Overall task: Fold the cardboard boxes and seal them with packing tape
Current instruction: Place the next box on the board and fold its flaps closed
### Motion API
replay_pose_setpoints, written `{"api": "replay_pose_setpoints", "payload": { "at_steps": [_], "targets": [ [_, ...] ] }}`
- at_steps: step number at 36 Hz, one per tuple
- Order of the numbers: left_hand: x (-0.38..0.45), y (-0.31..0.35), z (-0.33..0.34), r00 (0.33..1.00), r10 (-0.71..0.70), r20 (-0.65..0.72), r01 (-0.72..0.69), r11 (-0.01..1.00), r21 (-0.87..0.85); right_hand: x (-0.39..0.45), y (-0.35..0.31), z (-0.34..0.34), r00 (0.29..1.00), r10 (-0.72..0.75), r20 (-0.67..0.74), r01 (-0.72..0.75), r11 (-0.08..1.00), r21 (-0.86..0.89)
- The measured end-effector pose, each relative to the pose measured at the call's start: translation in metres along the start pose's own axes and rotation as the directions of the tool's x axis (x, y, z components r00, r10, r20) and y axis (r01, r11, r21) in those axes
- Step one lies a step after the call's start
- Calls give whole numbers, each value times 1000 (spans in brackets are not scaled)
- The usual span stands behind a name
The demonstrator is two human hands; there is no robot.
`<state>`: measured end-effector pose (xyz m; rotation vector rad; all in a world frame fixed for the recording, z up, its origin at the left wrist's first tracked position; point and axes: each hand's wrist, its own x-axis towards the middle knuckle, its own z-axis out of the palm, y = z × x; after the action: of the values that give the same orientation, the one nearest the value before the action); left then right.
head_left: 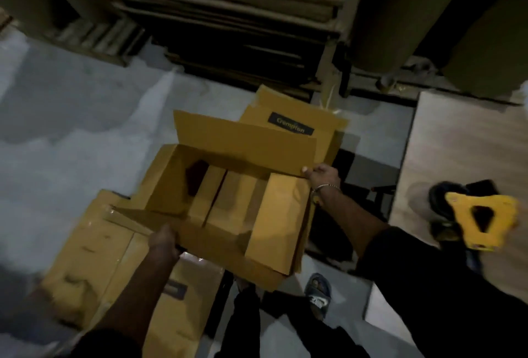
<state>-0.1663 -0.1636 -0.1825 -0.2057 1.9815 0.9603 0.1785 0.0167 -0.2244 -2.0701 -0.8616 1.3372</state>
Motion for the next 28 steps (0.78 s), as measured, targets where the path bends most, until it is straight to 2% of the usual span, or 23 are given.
{"api": "replay_pose_setpoints", "payload": {
  "at_steps": [3,9,12,16,21,25,28],
  "targets": [
    [-74,23,-23,988,99,-117,-116,982,-151,-44,-46,-41,998,-61,18,60,996,60],
    [-216,49,-52,956,291,-35,-291,929,-228,-129,-118,-138,983,-179,27,171,968,185],
    [-271,66,-54,943,333,-21,-329,914,-237,-169,-146,-199,967,-255,-10,250,938,240],
    [-331,82,-50,941,339,-8,-330,909,-254,-222,-171,-286,952,-288,-108,308,888,341],
    [-406,80,-28,885,440,151,-381,872,-307,-278,-153,-386,946,-236,-220,313,838,447],
    [-452,72,1,801,535,269,-458,837,-300,-308,-105,-451,928,-171,-331,325,807,494],
    [-476,56,29,761,540,359,-475,841,-259,-328,-66,-494,908,-78,-413,310,788,532]
  ]
}}
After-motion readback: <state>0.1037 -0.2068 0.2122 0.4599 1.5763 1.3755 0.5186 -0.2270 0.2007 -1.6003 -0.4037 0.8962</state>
